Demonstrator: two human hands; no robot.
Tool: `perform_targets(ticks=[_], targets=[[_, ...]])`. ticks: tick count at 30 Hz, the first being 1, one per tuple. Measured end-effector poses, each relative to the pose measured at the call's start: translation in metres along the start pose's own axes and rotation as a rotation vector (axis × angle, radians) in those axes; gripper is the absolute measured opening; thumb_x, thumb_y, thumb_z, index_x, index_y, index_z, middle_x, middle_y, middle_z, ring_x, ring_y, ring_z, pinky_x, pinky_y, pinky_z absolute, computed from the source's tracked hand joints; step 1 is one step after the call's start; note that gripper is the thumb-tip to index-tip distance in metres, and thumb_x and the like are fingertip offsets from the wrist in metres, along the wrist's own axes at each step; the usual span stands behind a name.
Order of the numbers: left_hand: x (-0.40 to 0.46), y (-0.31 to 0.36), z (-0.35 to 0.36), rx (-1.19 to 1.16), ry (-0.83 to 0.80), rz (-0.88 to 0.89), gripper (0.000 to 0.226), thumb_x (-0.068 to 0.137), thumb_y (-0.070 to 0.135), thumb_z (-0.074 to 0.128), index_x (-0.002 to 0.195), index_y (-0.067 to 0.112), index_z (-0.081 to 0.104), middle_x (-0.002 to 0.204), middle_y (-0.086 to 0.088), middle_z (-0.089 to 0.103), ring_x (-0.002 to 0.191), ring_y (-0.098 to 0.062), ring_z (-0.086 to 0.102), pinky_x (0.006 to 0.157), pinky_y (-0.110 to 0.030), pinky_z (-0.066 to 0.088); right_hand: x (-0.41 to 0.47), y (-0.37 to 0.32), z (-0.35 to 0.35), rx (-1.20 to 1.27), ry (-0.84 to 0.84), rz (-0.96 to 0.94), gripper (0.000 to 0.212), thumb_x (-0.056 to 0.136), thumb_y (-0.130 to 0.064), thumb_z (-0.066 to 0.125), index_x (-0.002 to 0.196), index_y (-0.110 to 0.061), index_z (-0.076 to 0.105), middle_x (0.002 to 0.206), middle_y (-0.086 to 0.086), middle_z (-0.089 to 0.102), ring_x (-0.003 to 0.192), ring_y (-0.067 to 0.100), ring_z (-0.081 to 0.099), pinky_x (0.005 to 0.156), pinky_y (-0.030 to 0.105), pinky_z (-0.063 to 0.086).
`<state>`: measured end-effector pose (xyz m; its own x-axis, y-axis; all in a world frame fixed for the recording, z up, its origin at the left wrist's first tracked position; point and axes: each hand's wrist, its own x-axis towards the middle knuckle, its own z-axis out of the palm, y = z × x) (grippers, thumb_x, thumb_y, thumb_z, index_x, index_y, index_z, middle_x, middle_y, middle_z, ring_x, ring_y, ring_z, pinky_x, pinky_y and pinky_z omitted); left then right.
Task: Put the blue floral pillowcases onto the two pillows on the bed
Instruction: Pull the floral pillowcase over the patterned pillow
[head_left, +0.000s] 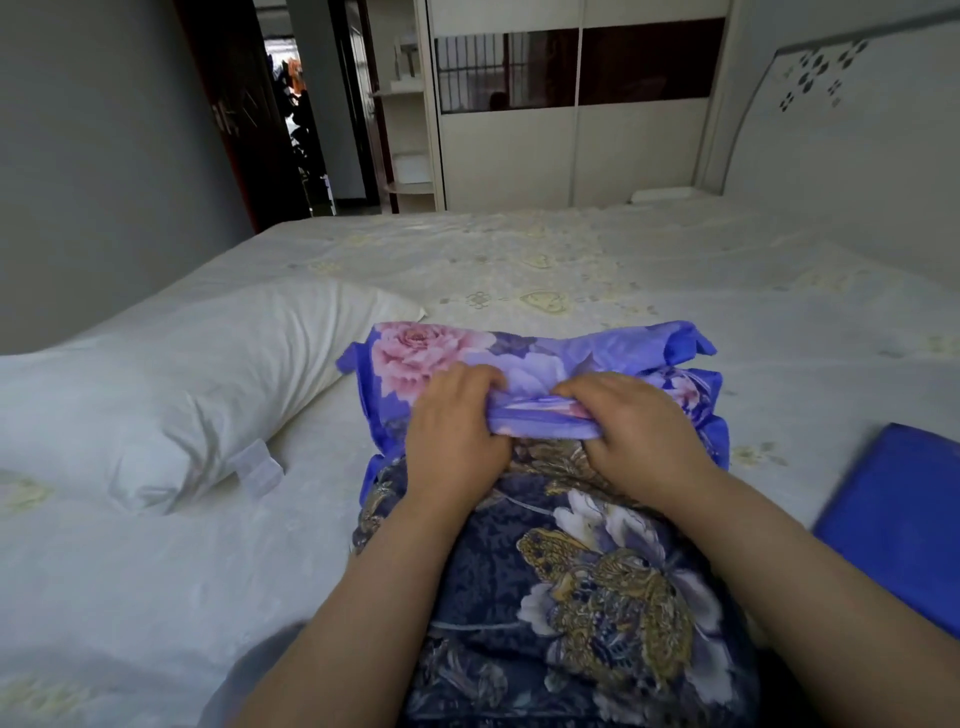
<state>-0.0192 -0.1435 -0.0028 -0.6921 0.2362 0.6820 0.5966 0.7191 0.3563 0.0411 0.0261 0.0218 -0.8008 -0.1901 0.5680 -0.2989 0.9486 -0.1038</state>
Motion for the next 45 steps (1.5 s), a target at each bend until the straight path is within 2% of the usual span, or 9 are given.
perform_targets(ticks=[4,9,13,20,24,28,33,40,45], targets=[[0.003,-0.037,-0.001,0.121,0.204,-0.253,0.053,0.068,0.026,0.058,0.118,0.011,0.059,0.112,-0.013,0.053,0.099,-0.032,0.049,0.084,-0.034,0.036,0.015,-0.014,-0.004,0.000,-0.217,0.093,0.045,0.087,-0.045,0.050,0.129,-0.030,0.045,0.107,0.002,0.066,0.099,0.027,0.061,0.073,0.032,0.045],[-0.015,-0.025,-0.009,-0.153,0.229,-0.253,0.022,0.069,0.022,0.055,0.086,0.010,0.062,0.081,-0.007,0.062,0.076,-0.028,0.057,0.064,-0.032,0.037,0.029,-0.025,0.010,-0.336,-0.150,0.038,0.069,0.076,-0.047,0.069,0.135,-0.020,0.048,0.110,0.011,0.055,0.103,0.033,0.053,0.081,0.039,0.042],[-0.021,-0.008,-0.007,-0.183,0.238,-0.175,0.020,0.068,0.025,0.055,0.071,0.021,0.036,0.065,-0.004,0.051,0.063,-0.026,0.047,0.053,-0.033,0.030,0.034,-0.033,0.024,-0.047,0.017,-0.243,0.052,0.074,-0.020,0.056,0.126,-0.015,0.057,0.125,0.006,0.056,0.115,0.026,0.048,0.093,0.037,0.038],[-0.028,-0.027,-0.005,-0.004,0.238,-0.173,0.011,0.064,0.002,0.051,0.070,0.011,0.051,0.074,-0.009,0.052,0.072,-0.026,0.044,0.059,-0.032,0.029,0.028,-0.037,0.024,0.046,-0.158,-0.244,0.055,0.080,-0.041,0.048,0.132,-0.024,0.054,0.130,-0.006,0.058,0.116,0.017,0.053,0.099,0.034,0.043],[-0.026,-0.026,-0.013,-0.076,0.089,-0.166,0.021,0.066,0.007,0.053,0.066,0.020,0.037,0.061,-0.007,0.053,0.060,-0.029,0.050,0.051,-0.029,0.031,0.049,-0.030,0.003,0.479,-0.457,-0.017,0.045,0.083,-0.055,0.057,0.126,-0.040,0.056,0.128,-0.017,0.057,0.117,0.001,0.050,0.103,0.024,0.039],[-0.033,-0.021,-0.017,-0.053,0.003,0.032,0.028,0.070,0.015,0.065,0.073,0.021,0.038,0.067,0.002,0.047,0.067,-0.023,0.047,0.053,-0.029,0.034,0.066,-0.031,0.013,0.032,-0.214,-0.083,0.032,0.088,-0.032,0.060,0.120,-0.031,0.063,0.128,-0.004,0.051,0.120,0.021,0.043,0.099,0.037,0.037],[-0.033,-0.032,-0.031,-0.472,-0.215,-0.160,0.033,0.074,0.056,0.056,0.091,0.032,0.041,0.080,0.008,0.052,0.070,-0.007,0.047,0.067,-0.027,0.041,0.064,-0.036,0.034,-0.063,-0.035,-0.160,0.007,0.084,-0.018,0.063,0.086,-0.012,0.065,0.084,0.009,0.063,0.083,0.032,0.059,0.069,0.037,0.046],[-0.034,-0.009,-0.030,-0.233,-0.129,0.025,0.022,0.087,0.054,0.041,0.085,0.031,0.040,0.058,0.005,0.049,0.055,-0.010,0.044,0.052,-0.029,0.034,0.129,-0.026,0.027,0.025,-0.451,0.124,0.057,0.095,-0.056,0.031,0.138,-0.020,0.043,0.142,0.005,0.046,0.129,0.026,0.042,0.107,0.039,0.032],[-0.022,-0.014,-0.038,-0.220,-0.086,-0.052,0.028,0.085,0.056,0.051,0.091,0.030,0.046,0.063,0.008,0.050,0.060,-0.011,0.051,0.054,-0.030,0.037,0.176,-0.009,0.024,-0.023,-0.831,0.177,0.049,0.092,-0.052,0.045,0.096,-0.008,0.068,0.091,0.007,0.067,0.077,0.017,0.058,0.072,0.025,0.046]])
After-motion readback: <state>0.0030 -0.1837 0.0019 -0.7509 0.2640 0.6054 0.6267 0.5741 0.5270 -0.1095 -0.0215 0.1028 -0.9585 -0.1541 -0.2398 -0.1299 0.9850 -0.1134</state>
